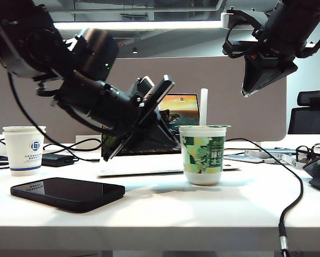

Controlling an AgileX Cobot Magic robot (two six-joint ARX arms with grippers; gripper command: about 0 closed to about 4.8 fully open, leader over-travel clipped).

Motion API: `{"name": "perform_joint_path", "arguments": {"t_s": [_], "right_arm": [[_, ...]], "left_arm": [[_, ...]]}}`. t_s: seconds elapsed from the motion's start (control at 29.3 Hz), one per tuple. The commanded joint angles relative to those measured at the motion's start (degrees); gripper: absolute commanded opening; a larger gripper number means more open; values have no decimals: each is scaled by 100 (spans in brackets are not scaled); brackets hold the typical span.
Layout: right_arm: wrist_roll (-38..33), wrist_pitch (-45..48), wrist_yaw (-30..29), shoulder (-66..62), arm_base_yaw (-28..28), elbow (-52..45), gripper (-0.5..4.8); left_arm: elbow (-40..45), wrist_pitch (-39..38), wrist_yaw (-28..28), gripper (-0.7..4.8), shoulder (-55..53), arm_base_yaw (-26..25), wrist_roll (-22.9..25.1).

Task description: Pick up the black phone, pick up the charger plug, insert the charger plug into the phone's charging port, and finally place the connected phone back on the desk.

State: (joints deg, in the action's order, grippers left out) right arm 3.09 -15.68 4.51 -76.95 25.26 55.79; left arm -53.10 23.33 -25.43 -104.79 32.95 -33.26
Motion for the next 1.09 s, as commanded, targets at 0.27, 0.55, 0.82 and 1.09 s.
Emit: {"name": "perform_joint_path", "arguments": {"t_s": [0.27, 0.55, 0.82, 1.09], "right_arm": [[17, 15, 76, 201, 9, 46, -5], [24, 33, 33, 667, 9, 48, -4], [50, 138, -1001, 717, 44, 149, -5], [186, 361, -1871, 498, 501, 186, -5]], "left_arm": [[-538, 48, -59, -6, -330, 358, -125], [-741, -828, 267, -6, -26, 214, 273], [-739, -2100, 640, -6, 883, -33, 798], [-334, -3018, 1381, -6, 2291, -37, 1187]]}}
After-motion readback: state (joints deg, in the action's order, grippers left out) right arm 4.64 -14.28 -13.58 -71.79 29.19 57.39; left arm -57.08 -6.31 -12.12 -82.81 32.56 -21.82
